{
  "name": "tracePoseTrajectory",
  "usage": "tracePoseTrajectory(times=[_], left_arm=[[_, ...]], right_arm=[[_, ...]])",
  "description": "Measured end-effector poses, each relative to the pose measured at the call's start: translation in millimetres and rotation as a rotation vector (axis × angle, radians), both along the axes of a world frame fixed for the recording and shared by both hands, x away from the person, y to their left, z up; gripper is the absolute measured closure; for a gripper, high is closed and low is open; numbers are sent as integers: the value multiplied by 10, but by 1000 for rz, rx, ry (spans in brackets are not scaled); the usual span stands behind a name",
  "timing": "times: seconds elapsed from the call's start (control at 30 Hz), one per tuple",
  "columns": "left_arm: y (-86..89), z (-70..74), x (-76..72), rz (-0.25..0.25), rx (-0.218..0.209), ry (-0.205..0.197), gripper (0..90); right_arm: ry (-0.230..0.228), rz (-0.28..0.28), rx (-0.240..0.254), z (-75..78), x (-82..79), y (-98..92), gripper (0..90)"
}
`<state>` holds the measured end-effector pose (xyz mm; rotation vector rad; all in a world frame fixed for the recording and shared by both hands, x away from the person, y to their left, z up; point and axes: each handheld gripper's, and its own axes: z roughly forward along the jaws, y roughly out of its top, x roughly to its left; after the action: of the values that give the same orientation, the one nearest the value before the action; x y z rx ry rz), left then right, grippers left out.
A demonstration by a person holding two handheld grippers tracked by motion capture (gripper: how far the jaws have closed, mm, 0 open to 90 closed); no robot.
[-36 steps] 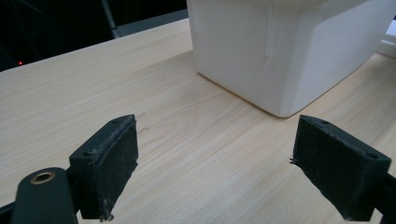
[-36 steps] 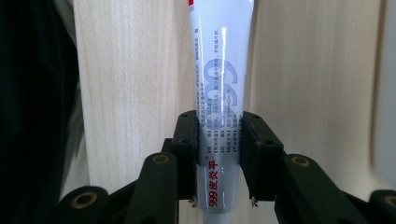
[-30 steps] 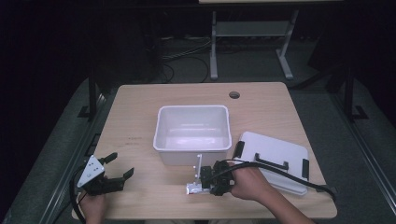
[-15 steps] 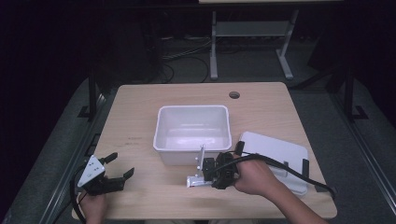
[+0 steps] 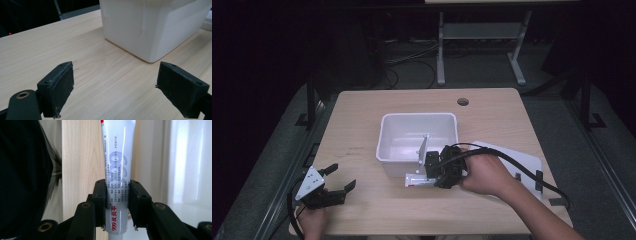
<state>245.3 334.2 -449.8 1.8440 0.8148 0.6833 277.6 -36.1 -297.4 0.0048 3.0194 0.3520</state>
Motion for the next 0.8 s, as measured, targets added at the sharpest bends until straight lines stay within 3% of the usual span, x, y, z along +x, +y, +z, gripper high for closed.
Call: tracePoseTrajectory(times=[0.3,0.8], left_arm=[[3,-3,-1,2,-1,3,135],[13,-3,2,3,1,0,136]], right_arm=[[-4,-4,7,132,109,18,686],[-1,-12,-32,202,228,76,686]])
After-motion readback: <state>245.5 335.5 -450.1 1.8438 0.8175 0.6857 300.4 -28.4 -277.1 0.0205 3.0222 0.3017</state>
